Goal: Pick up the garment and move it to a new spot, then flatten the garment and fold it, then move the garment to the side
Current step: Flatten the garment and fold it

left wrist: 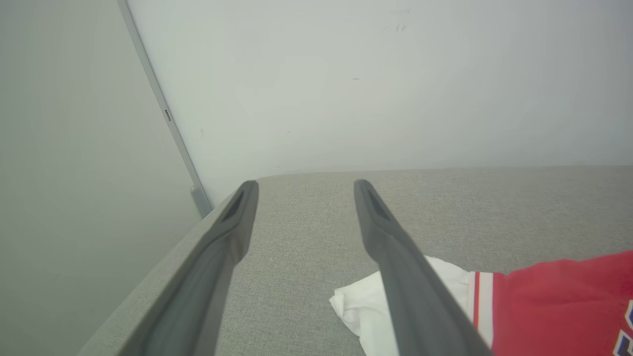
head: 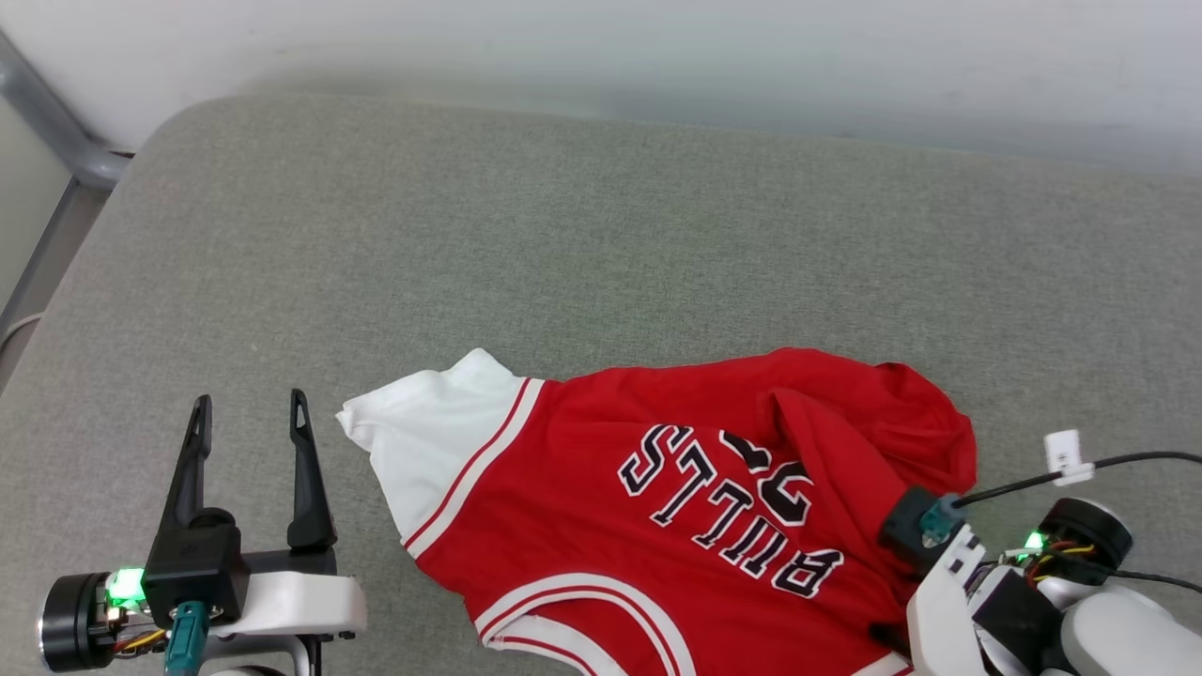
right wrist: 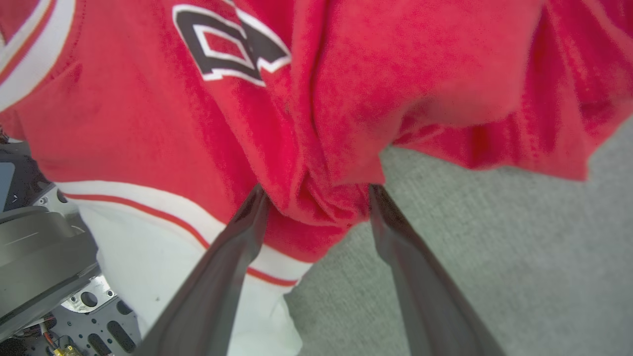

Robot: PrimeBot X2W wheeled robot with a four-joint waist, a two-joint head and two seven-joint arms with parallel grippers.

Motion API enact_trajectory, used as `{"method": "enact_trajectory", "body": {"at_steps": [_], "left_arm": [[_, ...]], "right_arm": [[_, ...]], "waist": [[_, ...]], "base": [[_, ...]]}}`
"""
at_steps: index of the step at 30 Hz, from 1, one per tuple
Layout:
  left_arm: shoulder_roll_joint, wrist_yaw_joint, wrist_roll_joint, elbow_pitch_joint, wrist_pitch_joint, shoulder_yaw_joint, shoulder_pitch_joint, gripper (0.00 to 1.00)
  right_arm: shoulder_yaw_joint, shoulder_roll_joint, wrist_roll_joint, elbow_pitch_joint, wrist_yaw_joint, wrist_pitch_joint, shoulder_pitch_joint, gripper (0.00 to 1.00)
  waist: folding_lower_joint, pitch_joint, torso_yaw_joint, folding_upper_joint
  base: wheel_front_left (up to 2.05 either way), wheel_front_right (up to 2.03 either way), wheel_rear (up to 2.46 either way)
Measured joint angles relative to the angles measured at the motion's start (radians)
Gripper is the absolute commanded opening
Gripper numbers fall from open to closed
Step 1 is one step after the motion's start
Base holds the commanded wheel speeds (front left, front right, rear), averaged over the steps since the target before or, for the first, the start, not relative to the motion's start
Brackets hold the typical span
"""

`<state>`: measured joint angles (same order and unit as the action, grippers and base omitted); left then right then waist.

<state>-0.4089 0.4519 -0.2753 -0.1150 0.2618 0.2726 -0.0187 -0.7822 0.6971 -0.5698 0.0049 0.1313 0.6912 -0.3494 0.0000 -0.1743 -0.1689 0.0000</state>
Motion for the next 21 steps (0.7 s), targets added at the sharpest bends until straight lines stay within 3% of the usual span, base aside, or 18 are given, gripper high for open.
{"method": "enact_trajectory", "body": {"at_steps": [8,9,10,11,17,21], "left_arm": [[0.074,-0.072,0.068,0.015,0.0,-0.06,-0.001,1.0],[0.081,-0.079,0.073,0.016,0.0,-0.066,-0.001,1.0],[0.088,-0.085,0.08,0.018,0.0,-0.073,-0.001,1.0],[0.094,-0.092,0.086,0.019,0.0,-0.08,0.0,1.0],[0.119,-0.127,0.116,0.03,0.0,-0.117,0.014,1.0],[0.137,-0.145,0.134,0.029,0.0,-0.132,0.021,1.0]], "right_arm": [[-0.15,-0.013,-0.007,0.139,0.0,-0.057,-0.088,1.0],[-0.159,-0.015,-0.013,0.152,0.0,-0.077,-0.093,0.42],[-0.162,-0.017,-0.021,0.165,0.0,-0.096,-0.096,0.06],[-0.163,-0.02,-0.023,0.174,0.0,-0.12,-0.098,0.0],[-0.1,-0.029,-0.019,0.187,0.001,-0.246,-0.102,0.0],[-0.02,0.008,-0.014,0.162,0.001,-0.261,-0.103,0.0]], "waist": [[-0.0001,-0.028,-0.025,0.0],[-0.0001,-0.028,-0.024,0.0],[-0.0001,-0.028,-0.022,0.0],[-0.0001,-0.028,-0.02,0.0],[0.0001,-0.017,0.001,0.0],[0.0,-0.007,0.017,0.0]], "base": [[0.0,0.0,0.0],[0.0,0.0,0.0],[0.0,0.0,0.0],[0.0,0.0,0.0],[0.0,0.0,0.0],[0.0,0.0,0.0]]}}
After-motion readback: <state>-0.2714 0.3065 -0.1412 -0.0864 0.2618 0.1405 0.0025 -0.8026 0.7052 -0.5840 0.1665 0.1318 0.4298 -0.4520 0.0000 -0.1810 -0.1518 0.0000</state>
